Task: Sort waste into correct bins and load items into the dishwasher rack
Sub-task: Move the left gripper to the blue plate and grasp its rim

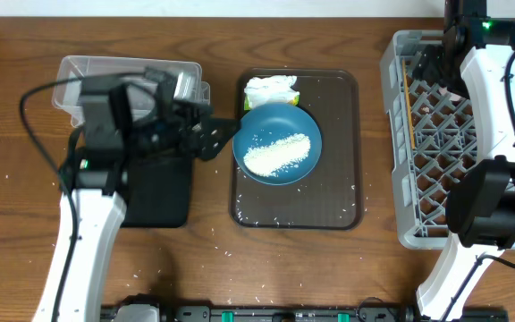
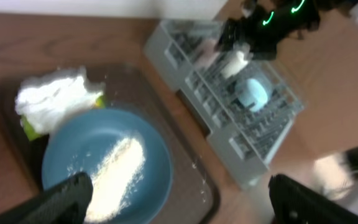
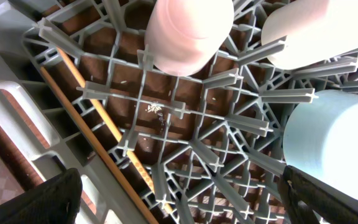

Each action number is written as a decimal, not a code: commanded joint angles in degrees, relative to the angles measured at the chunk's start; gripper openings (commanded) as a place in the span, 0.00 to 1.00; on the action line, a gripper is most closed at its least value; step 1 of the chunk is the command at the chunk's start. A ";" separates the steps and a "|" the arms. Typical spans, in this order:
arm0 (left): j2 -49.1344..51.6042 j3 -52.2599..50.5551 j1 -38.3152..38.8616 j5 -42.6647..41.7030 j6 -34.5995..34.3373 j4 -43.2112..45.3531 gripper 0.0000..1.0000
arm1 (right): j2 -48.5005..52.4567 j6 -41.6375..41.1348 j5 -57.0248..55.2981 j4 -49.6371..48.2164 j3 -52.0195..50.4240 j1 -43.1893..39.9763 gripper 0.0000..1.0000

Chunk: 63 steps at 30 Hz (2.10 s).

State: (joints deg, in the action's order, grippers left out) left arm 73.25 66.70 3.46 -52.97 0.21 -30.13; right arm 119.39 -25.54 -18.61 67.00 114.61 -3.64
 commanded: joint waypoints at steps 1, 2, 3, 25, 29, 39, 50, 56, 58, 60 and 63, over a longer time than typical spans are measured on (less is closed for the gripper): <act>4.55 10.05 7.08 20.00 7.43 -9.38 0.93 | -1.20 -1.01 -0.44 0.07 -0.17 -0.04 0.99; 5.84 11.91 9.60 25.18 7.74 -11.65 0.93 | -1.20 -1.01 -0.44 0.07 -0.17 -0.07 0.99; 6.64 12.76 11.61 28.17 7.72 -12.33 0.93 | -1.20 -1.01 -0.44 0.07 -0.17 -0.11 0.99; 29.75 29.83 35.50 48.72 -3.30 -25.29 0.93 | -1.20 -1.01 -0.44 0.07 -0.20 -0.04 0.99; 34.93 34.84 35.50 48.68 -3.34 -27.98 0.93 | -1.20 -1.01 -0.44 0.09 -0.17 -0.04 0.99; 37.64 34.80 36.15 44.37 -12.63 -20.26 0.93 | -1.20 -1.01 -0.44 0.07 -0.17 -0.04 0.99; 40.52 33.59 36.94 45.53 -19.06 -17.07 0.93 | -1.20 -1.01 -0.44 0.07 -0.17 -0.04 0.99; 44.83 33.59 40.22 53.33 -21.31 -14.67 0.91 | -1.20 -1.01 -0.44 0.07 -0.17 -0.04 0.99; 46.25 33.59 41.51 55.36 -21.31 -14.08 0.91 | -1.20 -1.01 -0.44 0.07 -0.20 -0.04 0.99; 47.34 33.59 42.73 56.74 -21.31 -13.84 0.87 | -1.20 -1.01 -0.44 0.07 -0.17 -0.04 0.99; 48.28 33.59 44.13 59.08 -21.33 -13.55 0.84 | -1.20 -1.01 -0.44 0.07 -0.17 -0.04 0.99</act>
State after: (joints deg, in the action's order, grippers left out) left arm 120.97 100.20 46.61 1.41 -20.56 -43.90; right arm 119.39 -25.54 -18.63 67.02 114.61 -3.64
